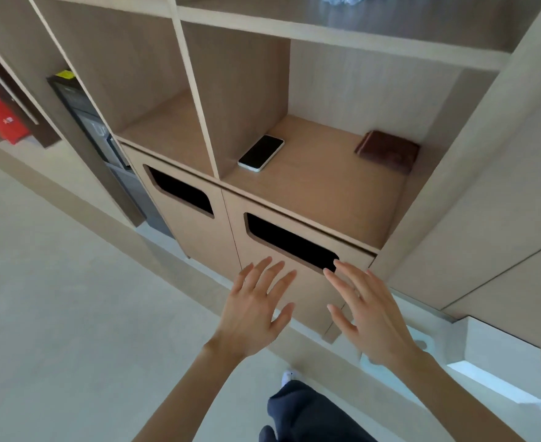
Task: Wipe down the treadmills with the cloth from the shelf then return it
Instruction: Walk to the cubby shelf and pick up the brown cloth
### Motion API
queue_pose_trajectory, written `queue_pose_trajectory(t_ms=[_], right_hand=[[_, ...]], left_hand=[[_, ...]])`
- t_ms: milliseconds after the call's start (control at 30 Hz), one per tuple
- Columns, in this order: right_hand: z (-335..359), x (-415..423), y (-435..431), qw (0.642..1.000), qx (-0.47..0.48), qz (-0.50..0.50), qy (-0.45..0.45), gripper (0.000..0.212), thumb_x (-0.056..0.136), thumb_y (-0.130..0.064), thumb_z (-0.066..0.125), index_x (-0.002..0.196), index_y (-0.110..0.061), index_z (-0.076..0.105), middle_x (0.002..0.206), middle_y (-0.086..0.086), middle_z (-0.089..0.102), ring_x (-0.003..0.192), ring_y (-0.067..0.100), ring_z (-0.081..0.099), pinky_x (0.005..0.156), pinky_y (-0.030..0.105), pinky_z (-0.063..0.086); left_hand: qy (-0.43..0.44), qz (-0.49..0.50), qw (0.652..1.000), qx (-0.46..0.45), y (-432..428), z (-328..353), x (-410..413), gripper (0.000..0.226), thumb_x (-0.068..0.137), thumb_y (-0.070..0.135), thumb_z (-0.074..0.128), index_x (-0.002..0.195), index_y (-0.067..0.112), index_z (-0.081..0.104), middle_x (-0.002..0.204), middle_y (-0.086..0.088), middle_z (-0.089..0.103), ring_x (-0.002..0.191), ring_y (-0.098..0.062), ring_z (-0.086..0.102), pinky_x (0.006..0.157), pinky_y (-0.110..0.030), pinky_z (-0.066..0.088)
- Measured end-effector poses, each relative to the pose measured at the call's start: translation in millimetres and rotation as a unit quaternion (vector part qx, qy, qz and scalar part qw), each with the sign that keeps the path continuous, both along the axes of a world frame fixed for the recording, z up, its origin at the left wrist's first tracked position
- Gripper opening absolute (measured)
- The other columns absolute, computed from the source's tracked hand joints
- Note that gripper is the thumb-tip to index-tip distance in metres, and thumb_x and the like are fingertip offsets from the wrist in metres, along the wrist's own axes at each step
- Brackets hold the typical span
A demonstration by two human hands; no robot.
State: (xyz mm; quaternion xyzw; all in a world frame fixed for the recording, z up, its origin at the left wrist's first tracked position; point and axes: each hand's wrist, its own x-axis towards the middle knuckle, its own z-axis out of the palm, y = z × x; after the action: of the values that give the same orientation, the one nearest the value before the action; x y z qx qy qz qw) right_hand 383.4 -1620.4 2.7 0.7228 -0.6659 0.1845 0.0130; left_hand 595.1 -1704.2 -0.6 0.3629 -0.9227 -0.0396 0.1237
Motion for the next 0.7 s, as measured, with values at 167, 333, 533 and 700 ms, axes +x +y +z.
queue_pose_trajectory(t_ms=[167,333,533,700], right_hand=[[8.5,-22.8,-51.3,1.0,-0.011,-0.005,-0.002,0.049,0.092,-0.035,0.041,0.132,-0.01,0.054,0.136,0.01,0.053,0.12,0.025,0.055,0.099,0.049,0.045],[8.1,-45.6,-84.7,0.999,-0.019,-0.026,0.002,0.046,0.09,-0.027,0.057,0.133,-0.011,0.053,0.138,0.01,0.05,0.119,0.025,0.056,0.103,0.051,0.042],[3.0,-57.7,-105.6,0.996,-0.026,-0.083,0.011,0.051,0.086,-0.024,0.066,0.134,-0.011,0.053,0.139,0.01,0.05,0.119,0.028,0.056,0.103,0.051,0.041],[-0.9,-54.8,-120.9,0.989,-0.048,-0.136,0.019,0.051,0.084,-0.024,0.068,0.131,-0.009,0.055,0.136,0.012,0.053,0.116,0.029,0.058,0.099,0.053,0.044]], left_hand=[[0.008,-0.027,0.999,-0.023,-60.5,8.4,-27.3,0.049,0.093,0.042,0.039,0.132,0.018,0.054,0.133,-0.007,0.055,0.13,-0.029,0.045,0.107,-0.046,0.035],[0.023,-0.05,0.997,-0.049,-103.5,14.4,-58.9,0.048,0.09,0.041,0.04,0.127,0.017,0.058,0.128,-0.006,0.058,0.125,-0.029,0.049,0.104,-0.046,0.04],[0.047,-0.106,0.991,-0.074,-146.0,7.3,-81.6,0.044,0.088,0.038,0.048,0.125,0.016,0.06,0.123,-0.007,0.06,0.121,-0.029,0.052,0.096,-0.043,0.044],[0.017,-0.162,0.984,-0.068,-183.7,3.7,-93.1,0.046,0.089,0.041,0.044,0.126,0.018,0.059,0.125,-0.006,0.059,0.119,-0.027,0.052,0.093,-0.041,0.046]])
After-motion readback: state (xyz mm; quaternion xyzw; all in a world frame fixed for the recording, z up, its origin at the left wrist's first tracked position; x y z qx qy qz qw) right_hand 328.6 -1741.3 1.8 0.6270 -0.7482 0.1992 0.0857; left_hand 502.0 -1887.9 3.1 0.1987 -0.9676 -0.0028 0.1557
